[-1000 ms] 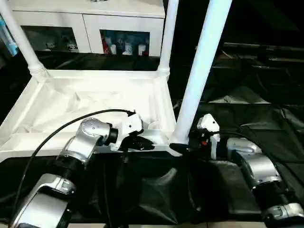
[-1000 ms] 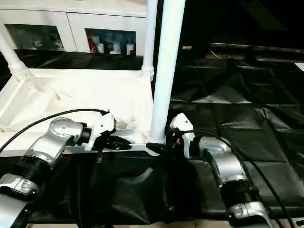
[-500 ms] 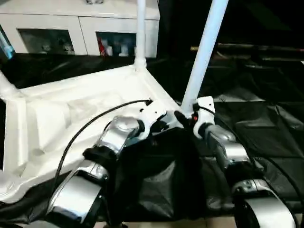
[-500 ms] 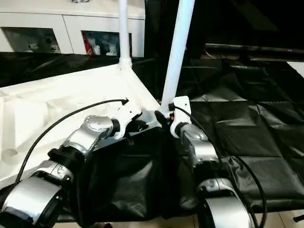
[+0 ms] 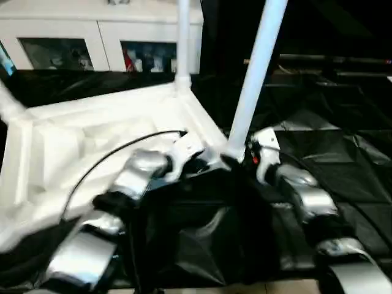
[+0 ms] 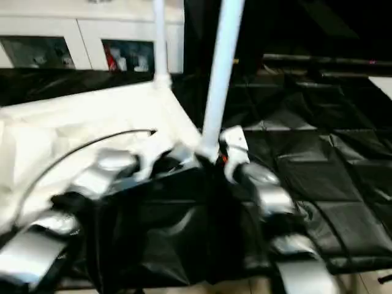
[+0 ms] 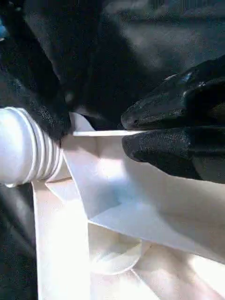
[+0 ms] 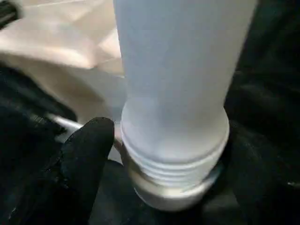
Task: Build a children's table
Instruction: Rotate leg to tighten
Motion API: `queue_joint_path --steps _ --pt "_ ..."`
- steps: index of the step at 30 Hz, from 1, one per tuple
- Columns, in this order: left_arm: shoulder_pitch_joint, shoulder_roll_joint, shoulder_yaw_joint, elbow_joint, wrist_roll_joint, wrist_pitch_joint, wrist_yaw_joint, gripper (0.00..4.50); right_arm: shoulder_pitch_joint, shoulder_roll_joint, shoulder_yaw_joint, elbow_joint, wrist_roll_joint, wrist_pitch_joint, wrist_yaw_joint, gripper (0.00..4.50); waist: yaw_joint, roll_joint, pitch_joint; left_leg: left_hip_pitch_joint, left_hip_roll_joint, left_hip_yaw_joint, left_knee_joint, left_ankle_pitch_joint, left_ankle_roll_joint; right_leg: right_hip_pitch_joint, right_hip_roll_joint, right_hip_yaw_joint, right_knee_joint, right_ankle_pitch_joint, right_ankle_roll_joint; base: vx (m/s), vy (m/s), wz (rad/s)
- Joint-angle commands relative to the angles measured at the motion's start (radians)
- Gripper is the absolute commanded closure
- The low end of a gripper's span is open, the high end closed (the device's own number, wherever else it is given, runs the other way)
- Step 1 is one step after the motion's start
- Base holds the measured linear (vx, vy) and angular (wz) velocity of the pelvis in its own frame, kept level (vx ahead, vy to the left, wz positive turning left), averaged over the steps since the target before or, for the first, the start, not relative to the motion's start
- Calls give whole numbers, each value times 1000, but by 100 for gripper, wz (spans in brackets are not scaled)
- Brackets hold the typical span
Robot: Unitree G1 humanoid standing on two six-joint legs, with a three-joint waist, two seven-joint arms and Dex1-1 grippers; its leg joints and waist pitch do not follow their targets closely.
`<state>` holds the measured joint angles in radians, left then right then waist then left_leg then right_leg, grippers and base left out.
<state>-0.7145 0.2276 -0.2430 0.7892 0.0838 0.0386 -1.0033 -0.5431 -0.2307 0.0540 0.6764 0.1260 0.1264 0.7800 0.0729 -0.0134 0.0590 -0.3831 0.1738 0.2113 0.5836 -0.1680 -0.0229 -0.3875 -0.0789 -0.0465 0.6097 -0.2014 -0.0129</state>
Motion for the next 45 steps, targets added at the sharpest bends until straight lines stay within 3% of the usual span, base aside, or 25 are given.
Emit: queue_joint_path --steps 1,4,12,17,22,24,26,28,30,33,34,39,41,44,45 --pt "13 -24 -31 -46 -51 -46 -87 450 13 3 51 -34 11 15 80 73 4 -2 -62 25 69 -36 -74 -261 26 30 -81 44 -80 -205 -224 0 0 0" --pt "30 15 -37 -77 -69 -48 -176 450 37 -46 61 -90 22 15 161 73 19 1 -62 29 74 -33 -74 -253 24 27 -80 45 -76 -182 -232 0 0 0" --pt "45 63 -32 -111 -81 -42 -264 450 87 -107 82 -167 29 47 262 73 25 0 -62 28 72 -33 -74 -259 14 26 -83 45 -76 -194 -231 0 0 0" --pt "41 62 -26 -109 -81 -39 -258 450 96 -95 84 -179 40 66 257 131 25 0 -63 29 72 -34 -75 -261 5 26 -83 45 -76 -202 -228 0 0 0" --pt "13 21 -8 -56 -46 -27 -120 450 90 -59 84 -138 8 68 158 169 22 -1 -61 30 70 -35 -76 -271 -3 24 -84 46 -80 -222 -222 0 0 0" --pt "-18 -10 5 -1 -21 -13 -3 450 53 -14 55 -43 -38 67 -18 174 15 2 -57 34 67 -36 -77 -301 -23 16 -85 47 -86 -276 -216 0 0 0" --pt "-36 -32 12 26 -11 0 63 450 24 18 25 19 -44 76 -127 175 8 -2 -58 33 65 -42 -78 -327 -40 21 -90 45 -93 -351 -196 0 0 0" --pt "-59 -64 23 60 -2 29 152 450 -10 61 -16 83 -32 82 -244 176 4 1 -57 36 66 -43 -78 -337 -40 15 -87 47 -96 -361 -185 0 0 0" --pt "-85 -95 41 96 3 71 255 450 -32 91 -37 120 -26 76 -321 176 3 1 -60 36 66 -43 -79 -324 -44 17 -85 47 -92 -335 -187 0 0 0" --pt "-120 -138 63 150 2 87 373 450 -64 133 -38 169 -36 58 -405 177 4 5 -60 38 64 -39 -76 -310 -37 16 -83 48 -92 -280 -197 0 0 0" --pt "-124 -143 63 157 4 83 380 450 -71 144 -43 177 -32 57 -414 177 6 1 -62 32 62 -39 -76 -293 -27 22 -83 47 -90 -260 -196 0 0 0" --pt "-136 -163 59 171 6 57 373 450 -102 196 -46 204 -28 12 -387 177 11 0 -65 25 62 -37 -73 -246 6 30 -85 45 -84 -191 -205 0 0 0" --pt "-131 -159 56 165 4 38 349 450 -102 195 -47 202 -22 -13 -366 121 11 1 -65 27 63 -37 -73 -247 11 29 -85 45 -84 -196 -206 0 0 0" --pt "-113 -142 44 143 -5 3 279 450 -92 181 -56 180 14 -17 -289 105 11 0 -64 23 63 -38 -74 -255 22 32 -85 44 -85 -209 -203 0 0 0" --pt "-97 -126 36 123 -11 -14 231 450 -78 159 -40 154 14 -23 -229 89 7 -3 -65 17 62 -40 -75 -244 27 37 -85 43 -83 -205 -199 0 0 0"
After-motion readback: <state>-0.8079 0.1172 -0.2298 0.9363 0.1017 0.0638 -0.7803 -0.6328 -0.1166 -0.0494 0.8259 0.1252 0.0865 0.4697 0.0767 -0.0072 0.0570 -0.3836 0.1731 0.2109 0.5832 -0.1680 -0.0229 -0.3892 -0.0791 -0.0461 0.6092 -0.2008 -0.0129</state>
